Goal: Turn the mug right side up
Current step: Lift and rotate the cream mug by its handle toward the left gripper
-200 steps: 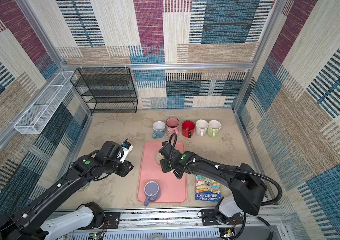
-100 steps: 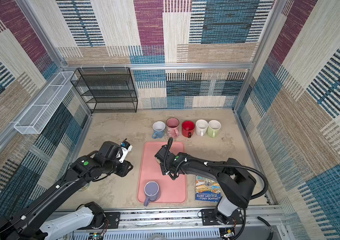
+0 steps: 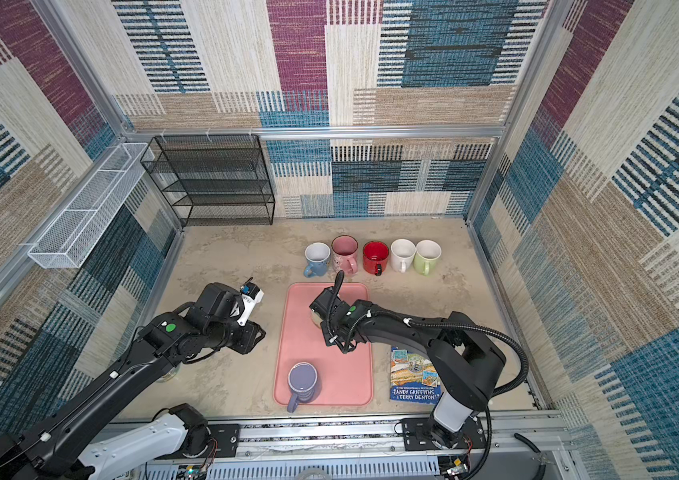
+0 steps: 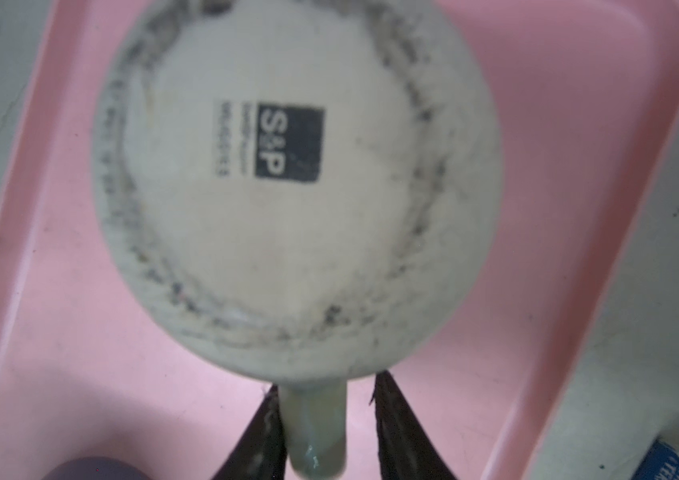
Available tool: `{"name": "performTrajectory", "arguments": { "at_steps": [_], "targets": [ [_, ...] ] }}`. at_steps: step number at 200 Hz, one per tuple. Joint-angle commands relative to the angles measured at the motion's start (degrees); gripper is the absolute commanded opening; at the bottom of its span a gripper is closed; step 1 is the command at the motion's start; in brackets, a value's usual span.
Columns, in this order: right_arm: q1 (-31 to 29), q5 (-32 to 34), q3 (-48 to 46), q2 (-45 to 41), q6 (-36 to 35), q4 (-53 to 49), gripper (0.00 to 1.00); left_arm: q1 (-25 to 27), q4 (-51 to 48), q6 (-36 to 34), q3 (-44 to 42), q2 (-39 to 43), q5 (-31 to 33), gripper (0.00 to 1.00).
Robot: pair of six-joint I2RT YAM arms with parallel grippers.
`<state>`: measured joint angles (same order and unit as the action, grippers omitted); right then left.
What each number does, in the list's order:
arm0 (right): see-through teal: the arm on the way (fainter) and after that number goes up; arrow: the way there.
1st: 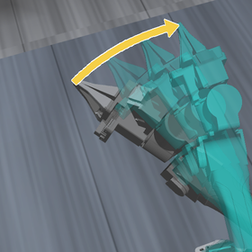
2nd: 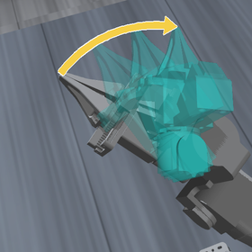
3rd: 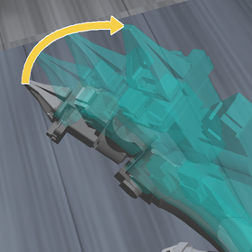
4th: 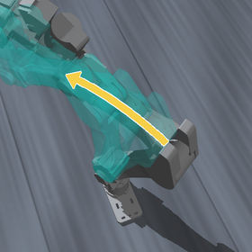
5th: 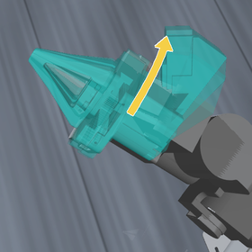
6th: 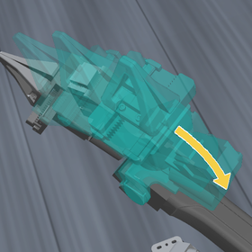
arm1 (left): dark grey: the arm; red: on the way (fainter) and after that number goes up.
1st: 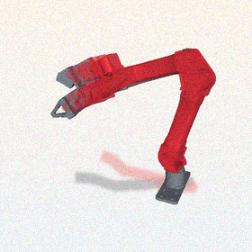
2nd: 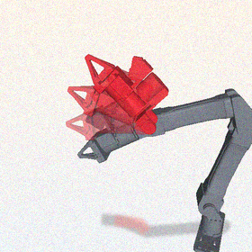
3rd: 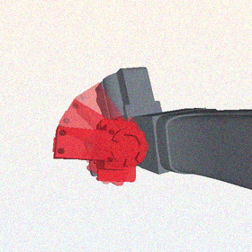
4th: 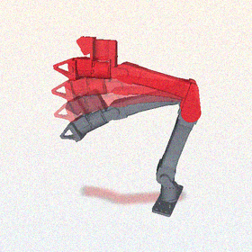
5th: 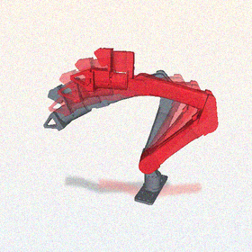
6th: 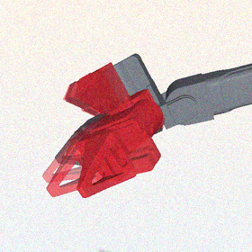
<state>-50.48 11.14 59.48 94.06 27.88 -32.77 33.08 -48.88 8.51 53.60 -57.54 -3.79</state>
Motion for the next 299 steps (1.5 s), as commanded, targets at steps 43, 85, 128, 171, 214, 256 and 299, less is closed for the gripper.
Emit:
{"name": "performTrajectory", "arguments": {
  "at_steps": [43,85,128,171,214,256,299],
  "targets": [
    [0.9,0.7,0.1,1.2,-1.5,2.7,0.25,0.0,1.0,-0.9,-0.1,0.1,-0.7,0.43],
    [1.5,0.7,-0.9,0.8,-2.0,4.1,0.06,0.0,0.9,-0.8,-0.1,-0.1,-0.7,0.43],
    [2.4,-0.2,-2.4,-1.3,-4.5,7.1,0.00,0.0,1.1,0.2,0.3,-0.5,-1.2,0.43],
    [3.7,-7.1,-5.6,-8.3,-7.0,14.6,0.00,0.0,3.6,3.6,0.6,0.8,-4.3,0.43],
    [7.6,-19.4,-12.0,-16.0,-6.7,24.3,0.00,-0.1,7.8,6.3,-0.4,1.5,-5.5,0.43],
    [11.3,-31.7,-18.6,-21.4,-3.8,35.6,0.00,0.0,17.8,11.7,-5.3,4.0,-9.3,0.42],
    [13.9,-39.8,-22.0,-24.9,-1.0,43.9,0.00,0.0,37.8,19.7,-15.5,6.8,-14.5,0.40]
  ]
}}
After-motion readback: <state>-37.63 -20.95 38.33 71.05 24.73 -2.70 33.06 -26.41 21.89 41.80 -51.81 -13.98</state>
